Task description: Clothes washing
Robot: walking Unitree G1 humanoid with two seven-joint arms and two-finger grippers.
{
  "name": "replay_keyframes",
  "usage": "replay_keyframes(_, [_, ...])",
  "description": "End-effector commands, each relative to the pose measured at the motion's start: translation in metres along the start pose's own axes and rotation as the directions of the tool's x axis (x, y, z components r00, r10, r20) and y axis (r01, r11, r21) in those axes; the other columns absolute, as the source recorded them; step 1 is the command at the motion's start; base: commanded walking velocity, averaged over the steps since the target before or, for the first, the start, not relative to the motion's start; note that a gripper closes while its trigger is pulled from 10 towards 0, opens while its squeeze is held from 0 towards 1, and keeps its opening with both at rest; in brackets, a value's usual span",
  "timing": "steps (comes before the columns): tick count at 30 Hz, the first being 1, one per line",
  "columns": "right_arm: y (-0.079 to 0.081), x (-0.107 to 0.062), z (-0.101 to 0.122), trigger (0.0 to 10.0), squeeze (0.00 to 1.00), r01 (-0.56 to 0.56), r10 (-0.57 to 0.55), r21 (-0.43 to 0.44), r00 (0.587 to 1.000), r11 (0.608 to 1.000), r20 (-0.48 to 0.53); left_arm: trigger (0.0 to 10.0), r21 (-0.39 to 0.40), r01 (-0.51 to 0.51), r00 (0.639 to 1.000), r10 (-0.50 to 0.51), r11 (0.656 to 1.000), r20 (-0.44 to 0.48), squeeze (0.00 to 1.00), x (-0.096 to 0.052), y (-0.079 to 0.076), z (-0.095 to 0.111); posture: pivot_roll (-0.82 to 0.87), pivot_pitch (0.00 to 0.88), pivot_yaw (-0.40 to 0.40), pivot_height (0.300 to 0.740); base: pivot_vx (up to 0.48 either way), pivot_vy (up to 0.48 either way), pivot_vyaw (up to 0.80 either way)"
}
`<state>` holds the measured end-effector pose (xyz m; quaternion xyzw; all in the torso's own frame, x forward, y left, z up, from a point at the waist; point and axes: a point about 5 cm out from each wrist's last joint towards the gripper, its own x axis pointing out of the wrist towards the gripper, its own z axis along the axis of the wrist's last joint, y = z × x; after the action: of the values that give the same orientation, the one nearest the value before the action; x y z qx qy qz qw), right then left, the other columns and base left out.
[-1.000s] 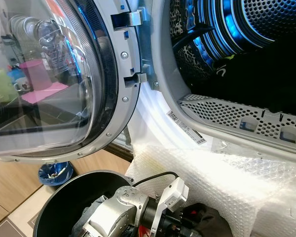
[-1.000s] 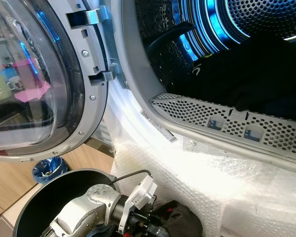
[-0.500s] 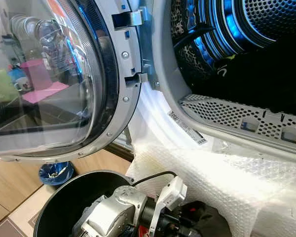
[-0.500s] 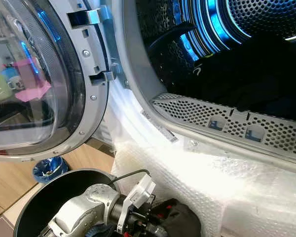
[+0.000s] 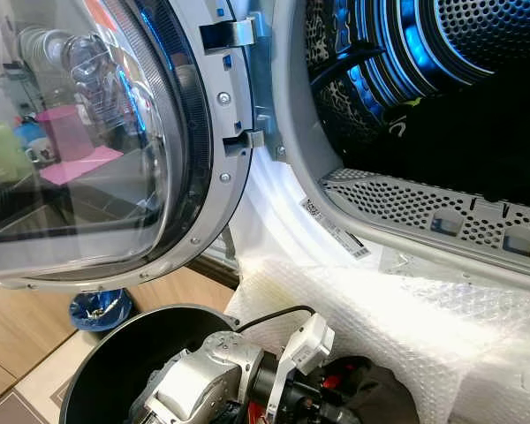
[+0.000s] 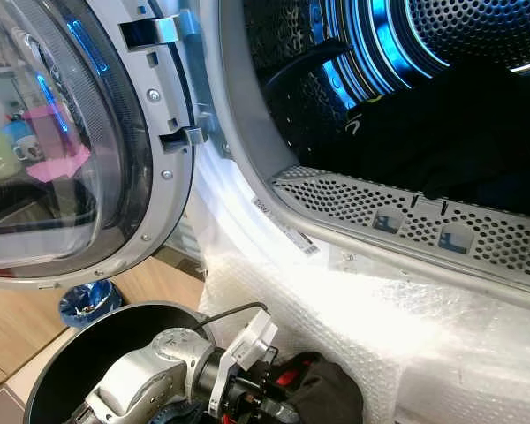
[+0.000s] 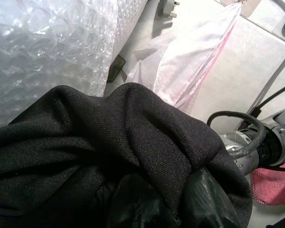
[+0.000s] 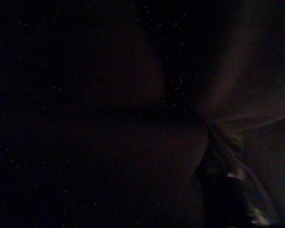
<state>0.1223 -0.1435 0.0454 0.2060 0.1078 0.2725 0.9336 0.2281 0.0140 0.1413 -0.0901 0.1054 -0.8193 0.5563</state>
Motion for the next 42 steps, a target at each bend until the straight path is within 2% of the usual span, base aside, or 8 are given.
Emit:
replay_keyframes(1, [0.004,0.002,0.004,0.0,0.0,-0.021,0.021,0.005,0.999,1.0,0.042,0.0,0.027,0.014,1.0,-0.014,1.0,0.0,0.0,-0.002,-0.002,0.007,0.02,0.0,0.132,0.74,0.0,0.0,0.0])
replay_keyframes(20, [0.014,-0.007,-0.001,0.0,0.0,-0.131,0.13,0.041,0.991,0.99,0.042,0.1,-0.02,0.006,0.996,-0.008,1.0,-0.089,0.0,-0.018,-0.007,0.002,0.03,0.0,0.139,0.74,0.0,0.0,0.0])
replay_keyframes(21, [0.014,-0.007,-0.001,0.0,0.0,-0.132,0.131,0.04,0.991,0.99,0.039,1.2,-0.013,0.006,0.996,-0.007,1.0,-0.091,0.0,-0.019,-0.007,0.003,0.03,0.0,0.139,0.74,0.0,0.0,0.0])
replay_keyframes(23, [0.013,-0.007,-0.002,0.0,0.0,-0.136,0.134,0.039,0.99,0.99,0.037,9.9,0.003,0.013,0.994,-0.013,1.0,-0.111,0.0,-0.024,-0.008,0.003,0.03,0.0,0.139,0.74,0.0,0.0,0.0])
replay_keyframes(31, [0.014,-0.009,-0.004,0.0,0.0,-0.177,0.177,0.035,0.984,0.984,-0.001,10.0,-0.099,0.056,0.983,-0.072,0.993,-0.168,0.0,-0.044,-0.017,0.004,0.04,0.0,0.139,0.74,0.0,0.0,0.0])
replay_keyframes(32, [0.014,-0.01,-0.005,0.0,0.0,-0.182,0.182,0.033,0.983,0.983,-0.01,10.0,-0.103,0.057,0.981,-0.075,0.993,-0.176,0.06,-0.046,-0.017,0.003,0.04,0.0,0.139,0.74,0.0,0.0,0.0])
replay_keyframes(33, [0.014,-0.011,-0.005,0.0,0.0,-0.185,0.186,0.031,0.982,0.982,-0.018,10.0,-0.11,0.052,0.98,-0.072,0.993,-0.187,1.0,-0.049,-0.018,0.003,0.04,0.0,0.139,0.74,0.0,0.0,0.0])
replay_keyframes(42, [0.012,-0.013,-0.007,0.0,0.0,-0.203,0.204,0.026,0.978,0.979,-0.046,10.0,-0.13,-0.024,0.973,-0.007,0.991,-0.23,1.0,-0.082,-0.017,0.01,0.05,0.0,0.152,0.74,0.0,0.0,0.0])
